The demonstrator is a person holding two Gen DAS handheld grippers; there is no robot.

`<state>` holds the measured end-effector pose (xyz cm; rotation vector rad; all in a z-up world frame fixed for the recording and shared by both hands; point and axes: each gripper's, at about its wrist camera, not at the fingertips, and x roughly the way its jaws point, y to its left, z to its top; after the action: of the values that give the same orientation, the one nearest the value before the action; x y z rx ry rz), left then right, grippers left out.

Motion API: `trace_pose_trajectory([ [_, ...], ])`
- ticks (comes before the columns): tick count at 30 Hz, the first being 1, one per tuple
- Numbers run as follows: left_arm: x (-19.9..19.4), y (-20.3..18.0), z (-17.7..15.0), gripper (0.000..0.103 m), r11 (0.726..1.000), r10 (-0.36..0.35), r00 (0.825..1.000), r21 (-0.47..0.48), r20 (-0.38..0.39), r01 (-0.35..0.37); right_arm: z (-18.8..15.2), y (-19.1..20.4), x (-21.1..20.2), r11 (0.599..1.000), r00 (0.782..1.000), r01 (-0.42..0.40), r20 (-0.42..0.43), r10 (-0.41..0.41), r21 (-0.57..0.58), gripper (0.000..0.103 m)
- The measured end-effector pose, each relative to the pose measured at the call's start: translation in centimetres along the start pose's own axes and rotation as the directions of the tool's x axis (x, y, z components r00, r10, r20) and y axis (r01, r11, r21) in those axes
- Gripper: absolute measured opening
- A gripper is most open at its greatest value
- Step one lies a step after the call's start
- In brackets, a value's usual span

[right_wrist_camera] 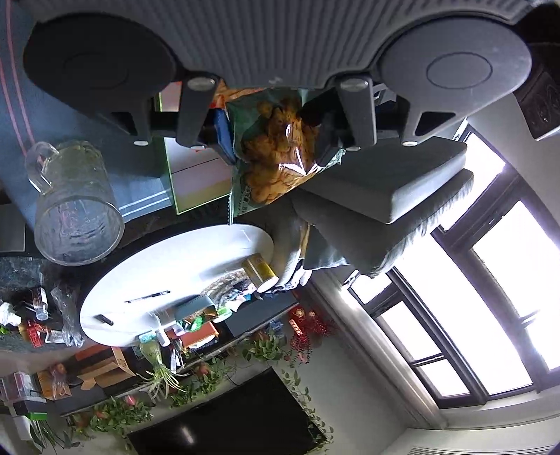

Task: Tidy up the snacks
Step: 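Lift the pale green cracker bag with both grippers over the green box, then lower the cracker bag into the green box and open both grippers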

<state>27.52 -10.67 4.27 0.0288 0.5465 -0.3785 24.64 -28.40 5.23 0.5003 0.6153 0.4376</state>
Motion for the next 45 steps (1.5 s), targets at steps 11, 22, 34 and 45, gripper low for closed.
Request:
trace_pose_trajectory([
  [11,5.4,1.4,0.3,0.053,1.0,0.015,0.999,0.025,-0.034,-0.014,0.5,-2.1,3.9,0.998,0.999,0.005,-0.047,-0.002,0.063,0.055],
  [22,4.3,2.1,-0.4,0.058,0.999,0.053,0.998,0.015,-0.029,-0.053,0.8,-2.7,2.9,0.995,0.996,0.091,0.019,-0.092,0.038,0.055],
  [34,-3.4,2.1,-0.5,0.062,0.998,0.058,0.997,-0.01,0.053,-0.058,-0.2,-1.6,-1.8,0.995,0.995,0.097,0.027,-0.098,0.025,0.056],
  [45,-13.6,1.0,-6.5,0.07,0.999,0.048,0.997,-0.012,0.054,-0.048,-5.4,3.0,-7.4,0.992,0.999,0.038,-0.015,-0.04,-0.118,0.065],
])
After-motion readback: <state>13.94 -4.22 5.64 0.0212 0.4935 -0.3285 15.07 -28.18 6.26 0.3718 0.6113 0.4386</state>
